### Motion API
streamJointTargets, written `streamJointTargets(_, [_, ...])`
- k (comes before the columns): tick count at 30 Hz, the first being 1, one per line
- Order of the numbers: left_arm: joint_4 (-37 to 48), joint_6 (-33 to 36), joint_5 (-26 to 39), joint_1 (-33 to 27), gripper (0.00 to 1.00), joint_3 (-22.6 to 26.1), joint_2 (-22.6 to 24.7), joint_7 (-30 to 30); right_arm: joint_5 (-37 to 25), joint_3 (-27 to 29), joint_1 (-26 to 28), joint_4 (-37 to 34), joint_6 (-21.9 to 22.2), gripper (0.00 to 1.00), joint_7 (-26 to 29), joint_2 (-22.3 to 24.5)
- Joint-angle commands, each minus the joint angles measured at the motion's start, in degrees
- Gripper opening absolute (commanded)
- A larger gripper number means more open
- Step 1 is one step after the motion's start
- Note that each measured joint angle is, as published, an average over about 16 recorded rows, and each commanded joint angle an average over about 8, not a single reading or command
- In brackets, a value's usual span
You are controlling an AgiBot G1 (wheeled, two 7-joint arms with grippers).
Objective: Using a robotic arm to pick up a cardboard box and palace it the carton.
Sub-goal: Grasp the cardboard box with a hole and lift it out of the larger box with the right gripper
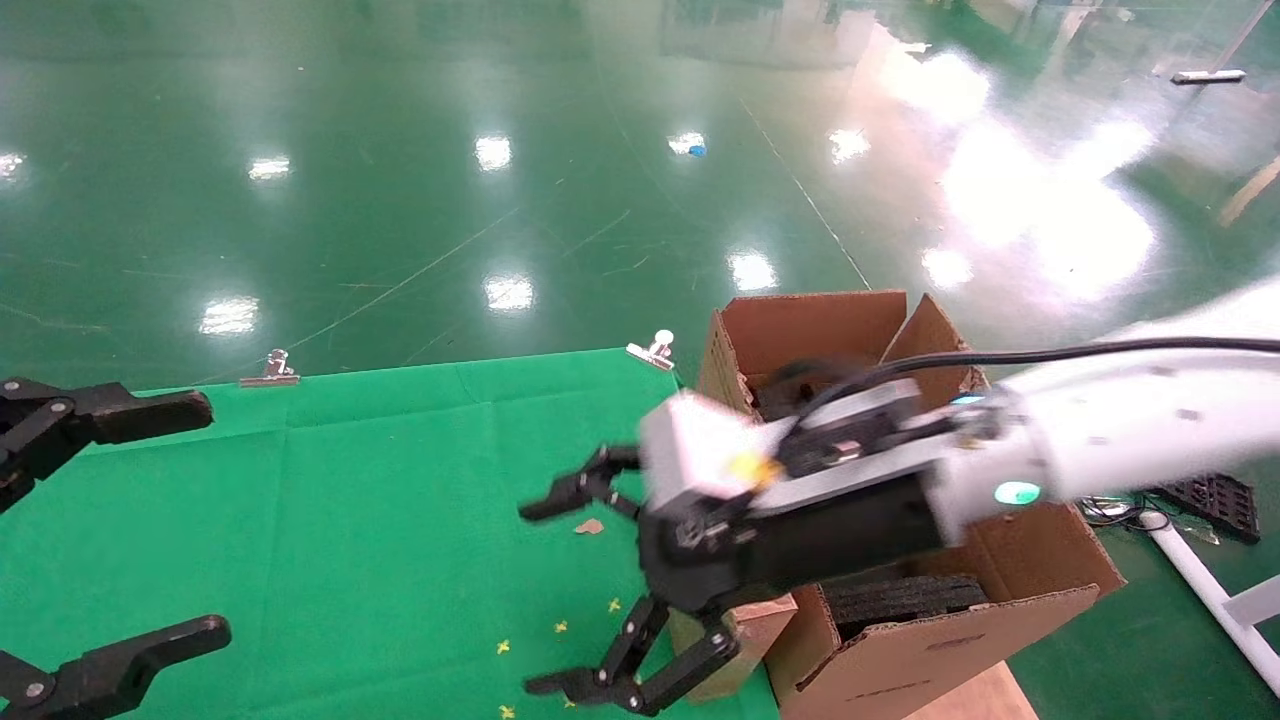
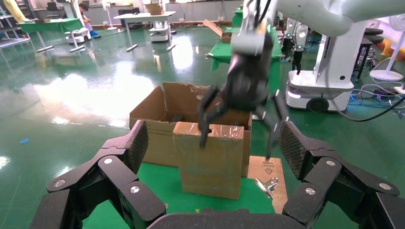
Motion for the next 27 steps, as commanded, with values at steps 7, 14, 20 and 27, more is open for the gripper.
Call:
streamJointTargets(7, [0.01,-0.01,-0.02,-0.01,1.0,0.04,-0.01,0.02,-14.42,-14.75,13.36,0.42,-2.18,1.0,5.41,-4.03])
streamJointTargets(14, [0.01,-0.02,-0.04,-0.02,1.0,0.07,-0.03,0.03,-12.56,-26.67,25.24,0.38,-2.69,1.0,8.33,-3.32])
streamJointTargets(20, [0.01,-0.04,-0.06,-0.02,1.0,0.09,-0.04,0.05,-11.16,-37.15,35.04,0.24,-2.68,1.0,9.43,-1.58])
streamJointTargets(27, [0.01,-0.05,-0.08,-0.03,1.0,0.12,-0.05,0.06,-13.15,-49.29,43.62,0.11,-2.42,1.0,11.71,-1.79])
